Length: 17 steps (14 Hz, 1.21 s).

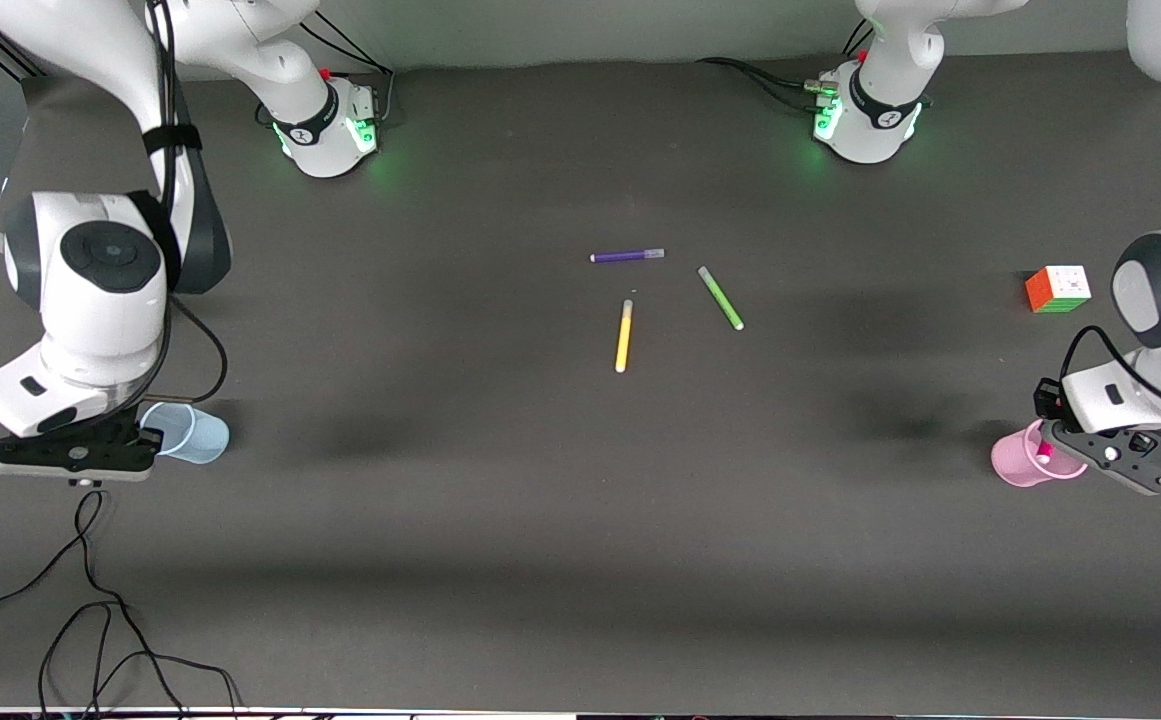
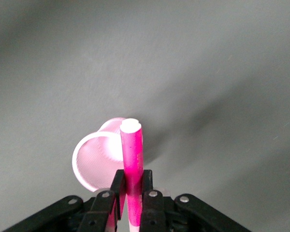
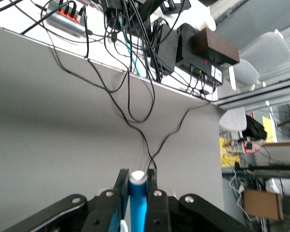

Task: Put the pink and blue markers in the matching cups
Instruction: 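Carry the blue marker to the blue cup while the left gripper carries pink, then lower the blue marker into the blue cup while the left gripper drops pink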

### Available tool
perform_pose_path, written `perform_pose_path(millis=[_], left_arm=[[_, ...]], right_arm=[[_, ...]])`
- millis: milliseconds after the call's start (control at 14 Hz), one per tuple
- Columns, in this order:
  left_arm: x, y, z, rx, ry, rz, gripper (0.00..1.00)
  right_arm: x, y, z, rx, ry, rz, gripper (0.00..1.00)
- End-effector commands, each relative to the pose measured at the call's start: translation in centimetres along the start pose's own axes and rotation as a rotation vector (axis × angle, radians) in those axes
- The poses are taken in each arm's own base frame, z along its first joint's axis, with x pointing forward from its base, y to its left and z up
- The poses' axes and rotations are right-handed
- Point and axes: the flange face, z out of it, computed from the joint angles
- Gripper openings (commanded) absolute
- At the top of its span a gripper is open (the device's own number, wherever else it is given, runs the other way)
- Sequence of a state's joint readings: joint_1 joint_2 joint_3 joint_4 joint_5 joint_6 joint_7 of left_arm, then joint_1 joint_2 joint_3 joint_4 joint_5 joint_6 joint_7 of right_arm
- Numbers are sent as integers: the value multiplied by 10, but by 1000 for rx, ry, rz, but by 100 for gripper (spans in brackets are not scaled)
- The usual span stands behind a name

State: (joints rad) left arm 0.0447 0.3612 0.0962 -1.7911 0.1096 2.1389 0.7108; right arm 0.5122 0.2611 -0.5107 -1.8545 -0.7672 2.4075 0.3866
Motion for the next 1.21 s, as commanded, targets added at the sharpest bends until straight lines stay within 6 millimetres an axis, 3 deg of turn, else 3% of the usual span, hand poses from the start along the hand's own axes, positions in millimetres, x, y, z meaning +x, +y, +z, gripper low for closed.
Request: perform_pose_path(millis=[0,214,500,643,786,857,1000,1143], left_arm=[[0,-8,-2,71,-73,77,0],[3,-17,1,198,-184,189,0],[21,-34,34,277,-303,416,0],[30,-24,43,351,-412,526,0],[38,-13,58,356,-443,574,0],[41,-11,65,379,-475,607,0],[50,1,75,397,-516,646,0],[46,3,85,373,-554,628,0]], right_arm=[[-8,0,24,2,48,-20,0],[-10,-23,38,-18,25,20,0],[-10,-36,47,-80,14,26,0],[-9,-33,44,-84,15,58,0],[-8,-49,38,-116,3,130,0],[-10,-63,40,-171,14,147,0],[-17,-66,46,-246,62,180,0],[-21,-71,51,-283,105,214,0]])
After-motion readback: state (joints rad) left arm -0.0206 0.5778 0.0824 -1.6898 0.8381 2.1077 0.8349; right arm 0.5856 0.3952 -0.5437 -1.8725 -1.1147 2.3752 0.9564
